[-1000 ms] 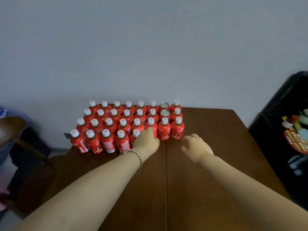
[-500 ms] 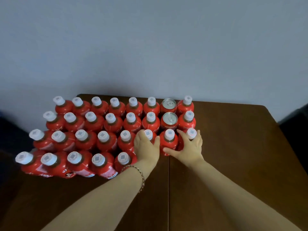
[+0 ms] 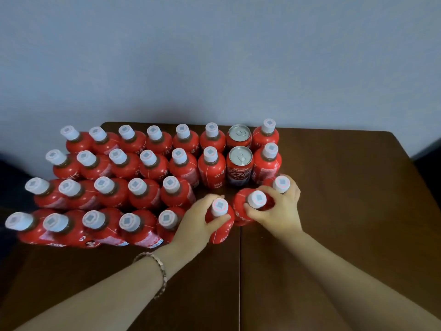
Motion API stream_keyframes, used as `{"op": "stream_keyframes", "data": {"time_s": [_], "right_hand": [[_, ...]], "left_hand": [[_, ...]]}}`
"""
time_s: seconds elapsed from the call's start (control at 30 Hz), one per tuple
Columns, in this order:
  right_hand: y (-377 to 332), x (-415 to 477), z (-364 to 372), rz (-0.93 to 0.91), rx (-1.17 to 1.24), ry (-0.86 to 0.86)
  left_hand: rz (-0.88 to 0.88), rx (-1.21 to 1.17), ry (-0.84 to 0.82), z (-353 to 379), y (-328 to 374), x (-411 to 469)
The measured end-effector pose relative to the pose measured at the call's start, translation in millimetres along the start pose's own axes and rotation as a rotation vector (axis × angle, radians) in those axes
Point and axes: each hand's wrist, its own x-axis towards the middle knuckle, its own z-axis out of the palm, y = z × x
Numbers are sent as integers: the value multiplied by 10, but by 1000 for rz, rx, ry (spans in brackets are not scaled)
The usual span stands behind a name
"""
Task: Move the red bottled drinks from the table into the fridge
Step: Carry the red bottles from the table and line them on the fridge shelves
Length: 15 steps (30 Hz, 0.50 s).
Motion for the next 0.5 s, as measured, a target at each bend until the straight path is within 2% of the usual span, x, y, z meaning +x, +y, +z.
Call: {"op": "stream_keyframes", "data": {"time_s": [0.1,0.23,0.3,0.4,0.5], "right_hand": [[180,-198,-231,-119,21,-187],[375,-447,-375,-286,-20,-326],[376,-553,-335,-285,-54,-308],[323,-685,-245,-177,-30,-192],[313,-777,-231,-121,18,-111]], "left_hand": [[16,-36,-116,66,-12,-129],[18,-60,-56,192,51,-201],[-14,-60,-87,202,72,-225],[-69,10,-180,190,33,-298],[-166,-64,-171,224,-90,-383]]}}
